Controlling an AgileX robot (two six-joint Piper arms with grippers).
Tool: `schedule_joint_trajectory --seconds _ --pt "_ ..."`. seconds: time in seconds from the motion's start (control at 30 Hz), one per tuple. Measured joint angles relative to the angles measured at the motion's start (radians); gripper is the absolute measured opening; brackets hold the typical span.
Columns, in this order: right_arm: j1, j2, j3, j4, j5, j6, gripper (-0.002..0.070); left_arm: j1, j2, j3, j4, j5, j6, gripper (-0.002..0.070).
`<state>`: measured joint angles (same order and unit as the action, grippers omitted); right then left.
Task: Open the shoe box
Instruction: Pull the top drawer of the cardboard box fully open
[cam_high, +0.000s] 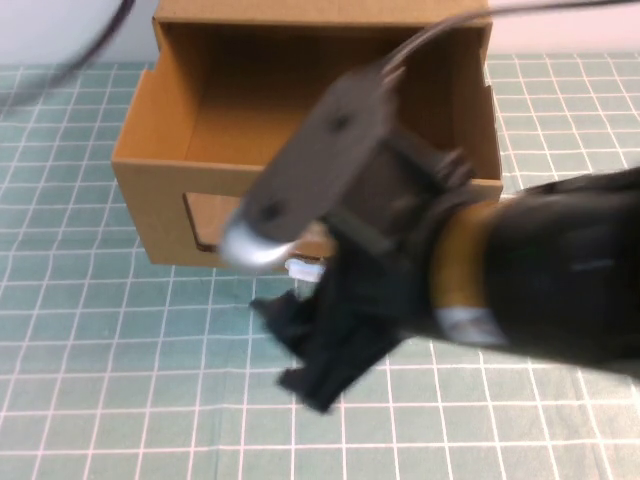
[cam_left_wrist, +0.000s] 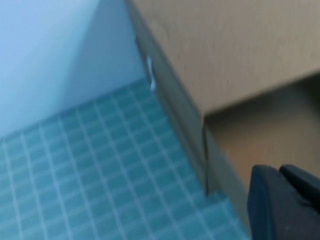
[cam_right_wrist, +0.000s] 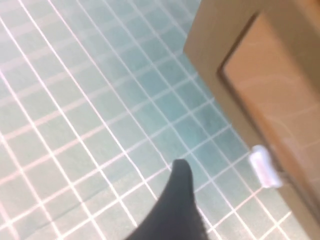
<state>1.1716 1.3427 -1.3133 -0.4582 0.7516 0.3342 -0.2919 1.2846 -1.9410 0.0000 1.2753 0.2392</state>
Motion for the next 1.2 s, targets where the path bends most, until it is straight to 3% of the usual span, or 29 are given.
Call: schedule_joint_trajectory --seconds 0.1,0.2,0.33,0.43,0.63,0.93,1.2 --pt "0.000 -0.110 0.000 0.022 0.036 -0.026 0.0524 0.000 -0.142 0.183 0.049 0.001 -0.020 -0.0006" --pt "0.000 -0.203 -0.002 0.022 0.092 -0.053 0.0421 0.000 -0.290 0.359 0.089 0.001 -0.059 -0.0006" --pt "0.000 -0.321 -0.002 -0.002 0.235 -0.127 0.0149 0.000 -0.463 0.568 0.100 -0.003 -0.112 -0.0006" --pt "0.000 -0.380 -0.002 -0.032 0.372 -0.178 0.0033 0.000 -0.594 0.735 0.100 -0.022 -0.143 -0.0005" --pt "0.000 -0.531 0.128 -0.065 0.459 -0.202 -0.0008 0.000 -0.849 1.033 0.100 -0.054 -0.290 -0.0005" --pt "0.000 -0.896 0.536 -0.077 0.304 -0.037 -0.0011 0.000 -1.281 1.271 0.100 -0.157 -0.414 -0.0005" --pt "0.000 -1.014 0.744 -0.081 0.254 0.005 -0.0013 0.000 -1.295 1.338 0.110 -0.258 -0.430 -0.0005"
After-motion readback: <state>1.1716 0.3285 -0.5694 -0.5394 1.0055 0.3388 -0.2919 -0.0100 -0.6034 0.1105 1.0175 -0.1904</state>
